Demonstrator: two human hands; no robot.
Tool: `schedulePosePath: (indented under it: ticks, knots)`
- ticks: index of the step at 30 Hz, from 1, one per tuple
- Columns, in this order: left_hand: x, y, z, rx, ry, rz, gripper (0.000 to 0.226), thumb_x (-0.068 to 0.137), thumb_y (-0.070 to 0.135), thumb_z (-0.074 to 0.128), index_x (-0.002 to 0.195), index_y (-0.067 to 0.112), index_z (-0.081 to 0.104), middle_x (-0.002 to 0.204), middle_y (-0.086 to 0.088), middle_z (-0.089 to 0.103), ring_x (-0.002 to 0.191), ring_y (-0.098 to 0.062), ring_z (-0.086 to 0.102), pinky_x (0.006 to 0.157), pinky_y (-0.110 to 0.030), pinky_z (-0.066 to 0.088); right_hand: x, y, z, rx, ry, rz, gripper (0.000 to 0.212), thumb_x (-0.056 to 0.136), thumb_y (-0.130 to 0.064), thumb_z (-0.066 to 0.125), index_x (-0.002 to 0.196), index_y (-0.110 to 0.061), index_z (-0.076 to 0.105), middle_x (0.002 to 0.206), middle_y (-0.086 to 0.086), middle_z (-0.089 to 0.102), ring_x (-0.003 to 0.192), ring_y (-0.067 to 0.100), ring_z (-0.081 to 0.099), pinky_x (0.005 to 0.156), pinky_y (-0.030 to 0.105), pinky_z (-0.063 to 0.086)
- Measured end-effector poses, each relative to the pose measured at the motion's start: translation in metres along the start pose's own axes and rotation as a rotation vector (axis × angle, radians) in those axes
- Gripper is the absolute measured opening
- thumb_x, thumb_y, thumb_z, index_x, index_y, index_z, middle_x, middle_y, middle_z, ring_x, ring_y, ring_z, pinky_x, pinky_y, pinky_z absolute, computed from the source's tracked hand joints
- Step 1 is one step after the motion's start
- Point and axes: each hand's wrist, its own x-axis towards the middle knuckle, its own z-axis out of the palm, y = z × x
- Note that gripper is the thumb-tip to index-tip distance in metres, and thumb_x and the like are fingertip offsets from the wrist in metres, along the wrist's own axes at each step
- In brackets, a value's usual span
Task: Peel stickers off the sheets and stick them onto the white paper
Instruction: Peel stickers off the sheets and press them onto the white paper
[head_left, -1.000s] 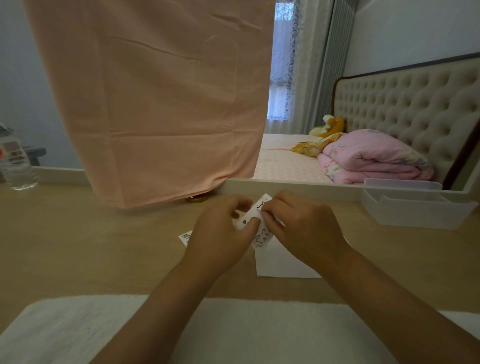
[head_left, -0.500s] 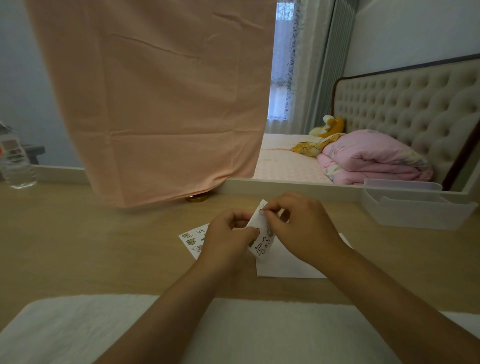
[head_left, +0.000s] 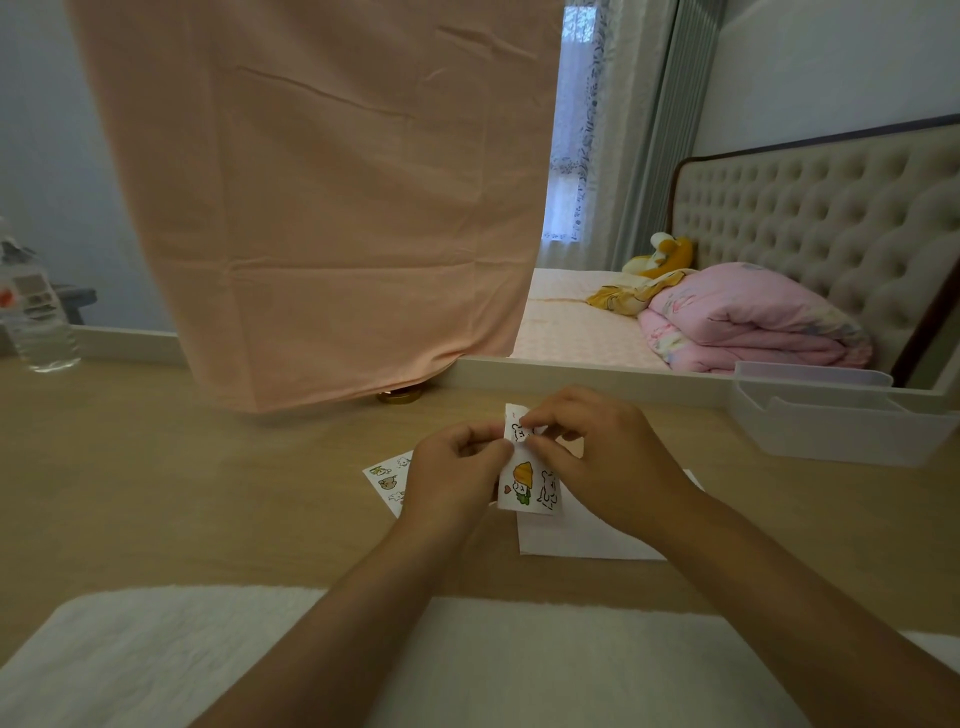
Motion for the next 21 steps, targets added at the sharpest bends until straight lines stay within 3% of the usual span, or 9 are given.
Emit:
schedulePosePath:
  ticks: [4,9,12,18,21]
  knots:
    - [0.000,-0.001,-0.001,-0.013,-0.010,0.021,0.015,0.094,0.007,0.065,0.100,0.018,0.074,0.089,-0.003,0.077,0.073,-0.011,0.075,0.055,-0.018,0.054,-0.002,0.001,0.000,-0.010,-0.041,-0.030,0.021,0.089,-0.024,0.073,0.109,-0.020,0.076,0.104,-0.011,0.068,0.086,0.000,0.063,0.074,0.007,0.045]
    - [0.002,-0.005,-0.002,0.005,-0.023,0.035,0.015,0.093,0.007,0.066,0.099,0.019,0.072,0.092,-0.004,0.077,0.079,-0.012,0.076,0.068,-0.027,0.062,-0.003,-0.002,0.001,-0.050,0.067,-0.034,0.012,0.089,-0.028,0.073,0.096,-0.019,0.077,0.095,-0.008,0.069,0.077,0.003,0.063,0.070,0.019,0.053]
    - [0.003,-0.007,-0.001,-0.048,-0.032,0.001,0.014,0.094,0.005,0.064,0.102,0.014,0.071,0.097,-0.008,0.076,0.084,-0.017,0.076,0.070,-0.031,0.062,-0.002,-0.003,0.000,-0.057,0.109,-0.011,0.006,0.090,-0.023,0.072,0.091,-0.018,0.076,0.091,-0.008,0.067,0.076,0.004,0.062,0.069,0.012,0.048]
    - [0.003,-0.008,0.002,-0.114,-0.043,-0.053,0.012,0.095,0.003,0.062,0.106,0.008,0.067,0.100,-0.008,0.076,0.085,-0.017,0.076,0.072,-0.037,0.063,0.002,-0.009,-0.002,0.059,0.154,0.180,0.004,0.090,-0.021,0.071,0.087,-0.022,0.074,0.085,-0.012,0.064,0.080,0.005,0.060,0.063,0.008,0.043]
    - [0.004,-0.009,0.004,-0.123,-0.053,-0.056,0.011,0.096,0.003,0.061,0.106,0.006,0.065,0.098,-0.007,0.077,0.085,-0.016,0.076,0.072,-0.037,0.064,0.003,-0.010,-0.006,0.165,0.101,0.348,0.008,0.093,-0.025,0.068,0.089,-0.025,0.075,0.081,-0.010,0.068,0.074,0.004,0.063,0.062,0.015,0.052]
